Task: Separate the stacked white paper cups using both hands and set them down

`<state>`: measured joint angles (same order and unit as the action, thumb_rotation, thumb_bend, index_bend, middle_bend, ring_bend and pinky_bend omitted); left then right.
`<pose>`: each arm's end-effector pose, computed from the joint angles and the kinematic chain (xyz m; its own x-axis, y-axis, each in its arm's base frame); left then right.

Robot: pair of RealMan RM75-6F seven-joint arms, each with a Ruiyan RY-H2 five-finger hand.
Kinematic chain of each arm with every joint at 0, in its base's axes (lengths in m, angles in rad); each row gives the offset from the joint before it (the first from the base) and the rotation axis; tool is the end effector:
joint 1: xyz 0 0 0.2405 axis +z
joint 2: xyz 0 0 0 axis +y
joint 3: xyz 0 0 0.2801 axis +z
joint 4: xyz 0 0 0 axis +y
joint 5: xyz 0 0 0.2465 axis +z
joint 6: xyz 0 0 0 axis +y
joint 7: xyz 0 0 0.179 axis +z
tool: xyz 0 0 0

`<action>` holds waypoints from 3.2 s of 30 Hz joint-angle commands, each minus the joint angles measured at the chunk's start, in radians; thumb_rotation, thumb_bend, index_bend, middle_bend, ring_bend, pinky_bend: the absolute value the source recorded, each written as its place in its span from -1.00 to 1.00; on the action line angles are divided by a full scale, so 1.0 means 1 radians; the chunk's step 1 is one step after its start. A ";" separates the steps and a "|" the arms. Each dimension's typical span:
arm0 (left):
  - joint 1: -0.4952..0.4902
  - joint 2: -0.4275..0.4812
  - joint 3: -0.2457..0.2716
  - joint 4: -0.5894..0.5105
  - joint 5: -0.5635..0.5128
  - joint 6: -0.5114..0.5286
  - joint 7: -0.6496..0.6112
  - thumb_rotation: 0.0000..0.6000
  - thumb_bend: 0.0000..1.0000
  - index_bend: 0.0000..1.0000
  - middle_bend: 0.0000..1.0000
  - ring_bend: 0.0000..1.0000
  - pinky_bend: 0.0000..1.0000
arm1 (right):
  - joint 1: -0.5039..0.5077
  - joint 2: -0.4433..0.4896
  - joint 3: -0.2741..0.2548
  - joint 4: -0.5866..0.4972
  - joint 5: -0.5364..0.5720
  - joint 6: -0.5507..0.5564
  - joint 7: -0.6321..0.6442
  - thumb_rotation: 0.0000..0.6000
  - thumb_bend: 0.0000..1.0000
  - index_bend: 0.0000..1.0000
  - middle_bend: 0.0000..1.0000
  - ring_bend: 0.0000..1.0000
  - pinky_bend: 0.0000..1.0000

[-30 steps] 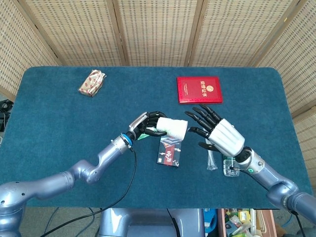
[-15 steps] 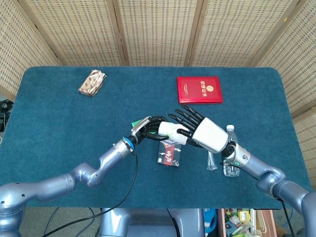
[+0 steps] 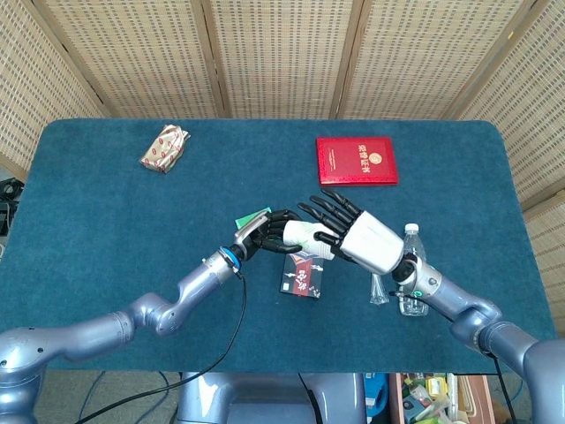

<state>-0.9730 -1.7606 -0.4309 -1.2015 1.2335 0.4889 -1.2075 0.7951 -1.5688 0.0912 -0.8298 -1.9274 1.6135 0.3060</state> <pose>-0.0316 0.4470 -0.1399 -0.7102 0.6420 0.2889 0.5821 0.3049 0.7538 -0.1437 -0.4133 0.0391 0.2873 0.3151 0.9045 -0.3803 -0.8292 0.4096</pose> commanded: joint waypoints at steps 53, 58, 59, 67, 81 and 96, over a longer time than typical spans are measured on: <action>0.015 0.032 -0.068 -0.004 -0.027 -0.141 0.043 1.00 -0.66 -0.05 -0.10 0.01 0.03 | 0.001 -0.212 -0.093 0.390 0.090 0.159 0.126 1.00 0.02 0.43 -1.00 -1.00 -1.00; 0.025 0.039 -0.069 0.013 -0.027 -0.143 0.044 1.00 -0.66 -0.04 -0.10 0.01 0.03 | -0.011 -0.201 -0.099 0.399 0.093 0.183 0.127 1.00 0.02 0.44 -1.00 -1.00 -1.00; 0.031 0.045 -0.070 0.022 -0.025 -0.143 0.045 1.00 -0.66 -0.05 -0.10 0.01 0.03 | -0.019 -0.193 -0.103 0.403 0.093 0.194 0.127 1.00 0.02 0.44 -1.00 -1.00 -1.00; 0.071 0.103 -0.080 0.060 -0.005 -0.139 0.029 1.00 -0.66 -0.04 -0.10 0.01 0.03 | -0.065 -0.153 -0.122 0.418 0.100 0.233 0.135 1.00 0.02 0.45 -1.00 -1.00 -1.00; 0.149 0.289 0.025 0.151 0.162 0.021 0.236 1.00 -0.66 -0.04 -0.11 0.01 0.03 | -0.042 -0.007 -0.206 0.445 0.043 0.141 0.047 1.00 0.02 0.45 -1.00 -1.00 -1.00; 0.200 0.291 0.120 0.168 -0.023 0.151 0.823 1.00 -0.66 -0.04 -0.13 -0.05 0.03 | 0.041 0.106 -0.295 0.271 -0.035 -0.083 -0.174 1.00 0.02 0.45 -1.00 -1.00 -1.00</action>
<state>-0.7892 -1.4602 -0.3347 -1.0365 1.2719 0.6035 -0.4753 0.8289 -1.4688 -0.1992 -0.5420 -1.9609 1.5484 0.1487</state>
